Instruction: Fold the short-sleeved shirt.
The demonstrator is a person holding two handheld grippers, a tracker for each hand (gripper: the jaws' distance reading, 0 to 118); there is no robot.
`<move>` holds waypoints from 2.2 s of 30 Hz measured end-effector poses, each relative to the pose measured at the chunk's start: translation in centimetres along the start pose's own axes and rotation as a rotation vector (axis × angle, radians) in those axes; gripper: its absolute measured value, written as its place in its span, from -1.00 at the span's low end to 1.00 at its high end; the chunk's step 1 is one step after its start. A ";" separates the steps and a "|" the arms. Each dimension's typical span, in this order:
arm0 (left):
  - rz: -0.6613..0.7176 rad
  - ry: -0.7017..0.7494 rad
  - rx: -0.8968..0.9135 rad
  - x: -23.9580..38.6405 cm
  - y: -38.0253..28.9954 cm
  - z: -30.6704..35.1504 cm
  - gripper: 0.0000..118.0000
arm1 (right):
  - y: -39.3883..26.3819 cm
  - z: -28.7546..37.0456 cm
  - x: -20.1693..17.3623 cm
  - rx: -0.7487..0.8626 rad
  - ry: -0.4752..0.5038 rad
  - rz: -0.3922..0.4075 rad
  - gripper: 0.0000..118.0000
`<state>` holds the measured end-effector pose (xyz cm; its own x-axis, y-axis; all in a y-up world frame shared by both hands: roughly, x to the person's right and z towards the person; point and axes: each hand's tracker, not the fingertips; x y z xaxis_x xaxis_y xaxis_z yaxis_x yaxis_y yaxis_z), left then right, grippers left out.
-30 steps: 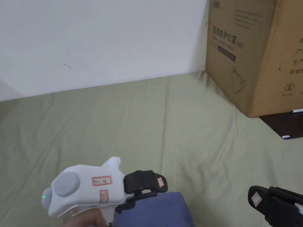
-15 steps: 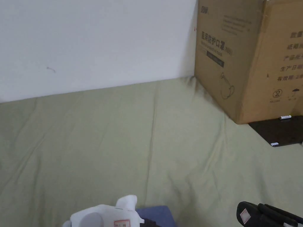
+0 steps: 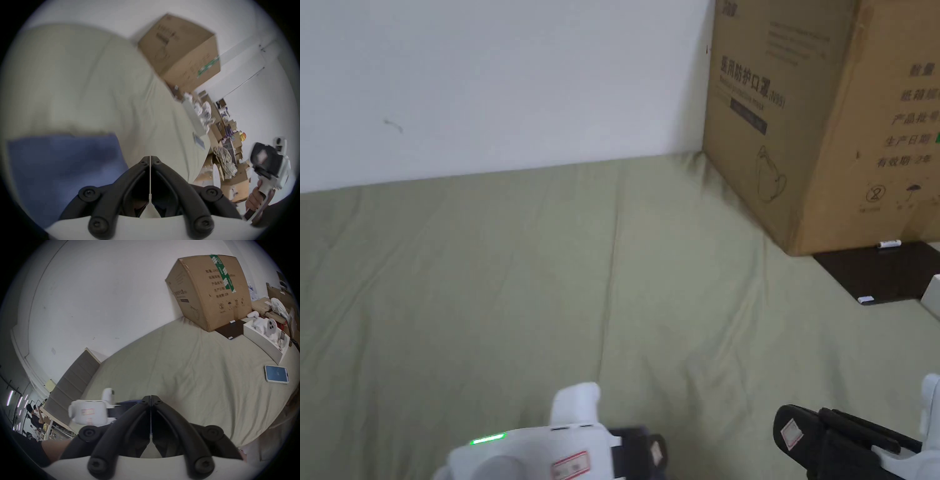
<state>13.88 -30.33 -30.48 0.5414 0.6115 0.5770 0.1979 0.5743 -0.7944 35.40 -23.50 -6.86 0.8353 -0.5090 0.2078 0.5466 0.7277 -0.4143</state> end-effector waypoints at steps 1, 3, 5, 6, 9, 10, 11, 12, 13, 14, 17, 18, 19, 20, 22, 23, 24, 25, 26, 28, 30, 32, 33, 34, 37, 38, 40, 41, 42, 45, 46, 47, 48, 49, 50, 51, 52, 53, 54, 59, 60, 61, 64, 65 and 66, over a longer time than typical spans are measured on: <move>-0.034 0.028 0.066 0.1 0.3 3.2 -0.98 | 0.4 0.2 -0.6 0.015 0.014 0.014 -1.00; -0.107 0.091 0.214 1.6 1.0 8.6 -0.99 | 1.4 0.7 -2.1 0.055 0.024 0.046 -1.00; -0.164 0.212 0.341 2.7 1.4 13.6 -0.99 | 2.4 1.1 -3.7 0.128 0.029 0.071 -1.00; -0.196 0.277 0.414 3.5 1.3 16.0 -0.99 | 3.0 1.4 -4.6 0.181 0.069 0.091 -1.00; -0.269 0.409 0.635 4.9 0.4 21.8 -0.99 | 4.1 2.3 -7.4 0.334 0.066 0.203 -1.00; -0.298 0.474 0.690 5.4 0.0 23.2 -0.99 | 4.0 2.7 -8.2 0.420 0.033 0.239 -1.00; -0.320 0.520 0.721 5.6 -0.4 24.2 -0.99 | 3.8 3.0 -8.7 0.500 0.021 0.264 -1.00; -0.354 0.565 0.769 5.8 -1.2 24.9 -0.99 | 3.4 3.1 -9.0 0.575 0.020 0.299 -1.00; -0.392 0.617 0.836 5.4 -2.3 25.3 -0.99 | 2.7 2.7 -9.1 0.634 -0.006 0.359 -1.00; -0.421 0.682 0.883 5.4 -3.4 25.2 -0.99 | 1.9 2.0 -9.2 0.659 -0.090 0.399 -1.00; -0.384 0.821 0.869 4.8 -4.8 24.5 -0.99 | 0.6 0.5 -9.5 0.489 -0.307 0.390 -1.00; -0.370 0.766 0.866 4.5 -5.1 24.7 -0.99 | 0.4 0.6 -8.8 0.518 -0.167 0.311 -1.00; -0.352 0.712 0.863 4.2 -5.3 25.1 -0.99 | 0.1 0.9 -8.7 0.520 -0.137 0.306 -1.00; -0.348 0.718 0.857 4.1 -5.2 25.1 -0.99 | -0.1 1.0 -9.2 0.537 -0.196 0.346 -1.00; -0.350 0.737 0.851 3.9 -4.9 25.2 -0.99 | 0.3 1.3 -9.3 0.530 -0.212 0.387 -1.00; -0.348 0.738 0.849 3.7 -4.8 25.4 -0.99 | 0.6 1.5 -9.1 0.527 -0.197 0.374 -1.00; -0.339 0.732 0.847 3.5 -4.7 25.6 -0.99 | 0.8 1.7 -9.1 0.530 -0.184 0.350 -1.00; -0.326 0.719 0.842 3.4 -4.7 25.6 -0.99 | 1.0 1.9 -9.1 0.535 -0.175 0.330 -1.00; -0.315 0.709 0.834 3.2 -4.6 25.7 -0.99 | 1.1 1.9 -8.9 0.537 -0.164 0.323 -1.00; -0.307 0.731 0.789 2.7 -4.5 25.5 -0.99 | 1.2 0.8 -8.4 0.476 -0.096 0.322 -1.00; -0.303 0.723 0.668 2.0 -4.0 25.0 -0.99 | 1.2 -2.5 -7.4 0.246 -0.071 0.301 -1.00; -0.280 0.690 0.592 0.7 -4.2 24.5 -0.99 | 0.5 -7.6 -5.3 -0.088 0.000 0.233 -1.00; -0.252 0.651 0.573 -0.1 -4.5 24.4 -0.99 | -0.5 -10.4 -4.0 -0.236 0.045 0.175 -1.00; -0.212 0.600 0.544 -1.2 -4.8 24.1 -0.99 | -1.7 -13.1 -2.7 -0.370 0.082 0.132 -1.00; -0.056 0.523 0.408 -4.8 -5.2 22.4 -0.99 | -4.8 -18.3 -0.1 -0.539 0.061 0.058 -1.00; -0.015 0.521 0.365 -6.0 -5.3 21.8 -0.99 | -5.8 -19.4 0.8 -0.564 0.053 0.031 -1.00; 0.063 0.486 0.289 -8.7 -5.3 20.5 -0.98 | -7.0 -21.8 2.4 -0.629 -0.012 0.025 -1.00; 0.109 0.442 0.260 -10.1 -5.2 20.0 -0.98 | -7.3 -22.5 3.2 -0.651 -0.051 0.063 -1.00; 0.168 0.397 0.226 -11.6 -5.0 19.5 -0.98 | -7.7 -22.4 3.8 -0.625 -0.017 0.030 -1.00; 0.390 0.113 0.168 -17.2 -4.6 18.5 -0.47 | -7.2 -22.4 3.8 -0.617 0.017 -0.014 -1.00; 0.458 0.012 0.146 -19.1 -4.7 17.8 0.01 | -7.3 -21.8 3.9 -0.614 0.026 0.008 -1.00; 0.503 -0.070 0.117 -20.6 -4.8 17.0 0.53 | -7.4 -21.7 3.9 -0.608 0.030 0.027 -1.00; 0.536 -0.151 0.093 -22.1 -5.0 15.9 1.00 | -7.5 -21.7 3.8 -0.601 0.034 0.035 -1.00; 0.554 -0.210 0.070 -23.3 -5.2 14.8 0.97 | -7.6 -21.7 3.8 -0.596 0.034 0.037 -1.00; 0.575 -0.265 0.067 -24.3 -5.5 13.8 0.98 | -7.7 -21.4 3.8 -0.591 0.035 0.036 -1.00; 0.614 -0.307 0.097 -25.7 -6.0 13.4 1.00 | -7.8 -21.3 3.7 -0.587 0.032 0.035 -1.00; 0.656 -0.318 0.086 -26.6 -6.3 12.1 1.00 | -8.0 -21.2 3.6 -0.578 0.031 0.047 -1.00; 0.683 -0.335 0.084 -27.2 -7.3 9.6 1.00 | -8.1 -21.1 3.4 -0.567 0.031 0.074 -1.00; 0.660 -0.419 0.117 -27.4 -7.6 8.5 1.00 | -8.3 -20.9 3.2 -0.552 0.034 0.120 -1.00; 0.612 -0.605 -0.014 -24.2 -6.4 2.9 0.98 | -9.1 -20.3 2.4 -0.519 0.021 0.197 -1.00; 0.540 -0.575 -0.021 -23.8 -6.0 2.6 0.93 | -9.1 -20.4 2.4 -0.518 0.019 0.195 -1.00; 0.469 -0.520 -0.015 -23.7 -5.7 2.5 0.76 | -9.1 -20.4 2.5 -0.518 0.019 0.188 -1.00; 0.520 -0.234 -0.050 -25.0 -6.6 1.5 -0.72 | -9.0 -20.3 3.2 -0.517 0.035 0.129 -1.00; 0.541 -0.394 0.013 -25.0 -6.4 2.2 -0.71 | -9.2 -20.3 3.4 -0.514 0.032 0.112 -1.00; 0.473 -0.331 -0.028 -24.6 -6.1 2.1 -0.71 | -9.1 -20.3 3.7 -0.508 0.042 0.087 -1.00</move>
<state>-2.42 -47.75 -39.45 0.2930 0.9385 0.1826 0.0202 0.1849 -0.9826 32.27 -41.36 -20.32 0.8677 -0.4819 0.1217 0.3683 0.4589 -0.8085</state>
